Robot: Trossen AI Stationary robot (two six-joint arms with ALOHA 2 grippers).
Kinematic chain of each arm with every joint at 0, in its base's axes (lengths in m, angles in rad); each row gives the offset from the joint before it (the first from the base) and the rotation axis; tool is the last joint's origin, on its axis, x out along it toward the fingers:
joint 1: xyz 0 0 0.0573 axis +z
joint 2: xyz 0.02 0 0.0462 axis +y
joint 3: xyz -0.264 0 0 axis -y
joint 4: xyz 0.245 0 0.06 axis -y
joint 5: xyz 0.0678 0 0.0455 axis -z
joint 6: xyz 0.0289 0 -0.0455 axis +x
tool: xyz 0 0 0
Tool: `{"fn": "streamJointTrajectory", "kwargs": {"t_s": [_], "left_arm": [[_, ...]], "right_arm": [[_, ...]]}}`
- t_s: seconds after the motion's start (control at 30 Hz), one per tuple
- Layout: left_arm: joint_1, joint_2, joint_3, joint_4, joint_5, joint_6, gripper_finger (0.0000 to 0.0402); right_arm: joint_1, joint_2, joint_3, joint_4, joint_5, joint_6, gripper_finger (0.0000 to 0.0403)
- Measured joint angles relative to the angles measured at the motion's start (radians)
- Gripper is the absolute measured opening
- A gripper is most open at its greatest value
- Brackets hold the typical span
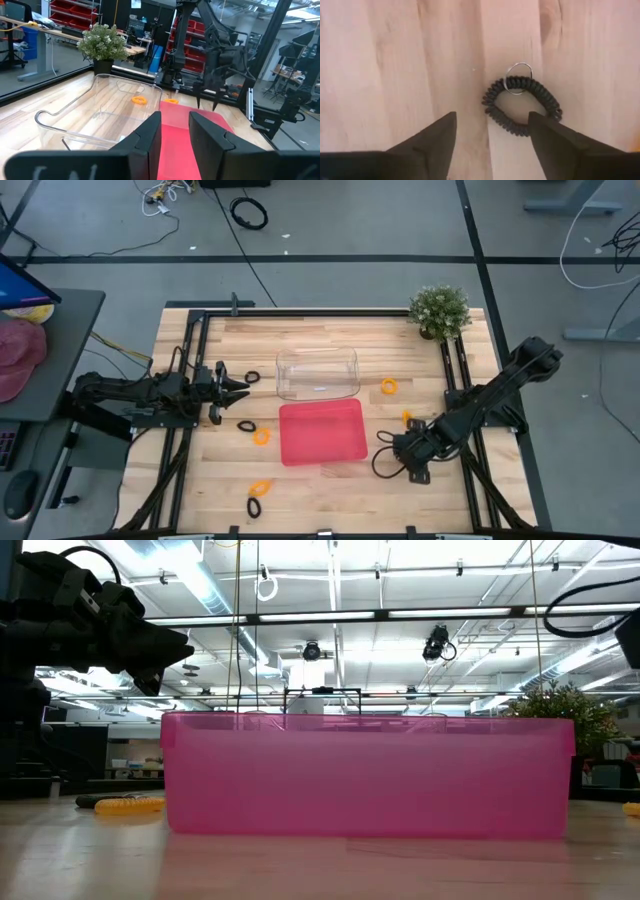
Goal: Sort spring keychains
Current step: Put the black spring keychain into the red bin
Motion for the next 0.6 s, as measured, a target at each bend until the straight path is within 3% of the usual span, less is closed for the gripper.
{"fn": "streamJointTrajectory", "kwargs": {"t_s": [0.17, 0.37, 0.5, 0.6], "left_arm": [[0.0, 0.0, 0.0, 0.0, 0.0, 0.0, 0.0103], [0.0, 0.0, 0.0, 0.0, 0.0, 0.0, 0.0103], [0.0, 0.0, 0.0, 0.001, 0.0, 0.0, 0.0103], [0.0, 0.0, 0.0, -0.001, 0.0, 0.0, 0.0103]], "right_arm": [[0.0, 0.061, 0.0, 0.006, 0.024, -0.037, 0.0268], [0.001, 0.159, 0.013, 0.0, 0.039, -0.065, 0.0246], [0.001, 0.157, 0.014, -0.022, 0.044, -0.047, 0.0195], [0.001, 0.139, 0.008, -0.029, 0.044, -0.037, 0.0119]]}}
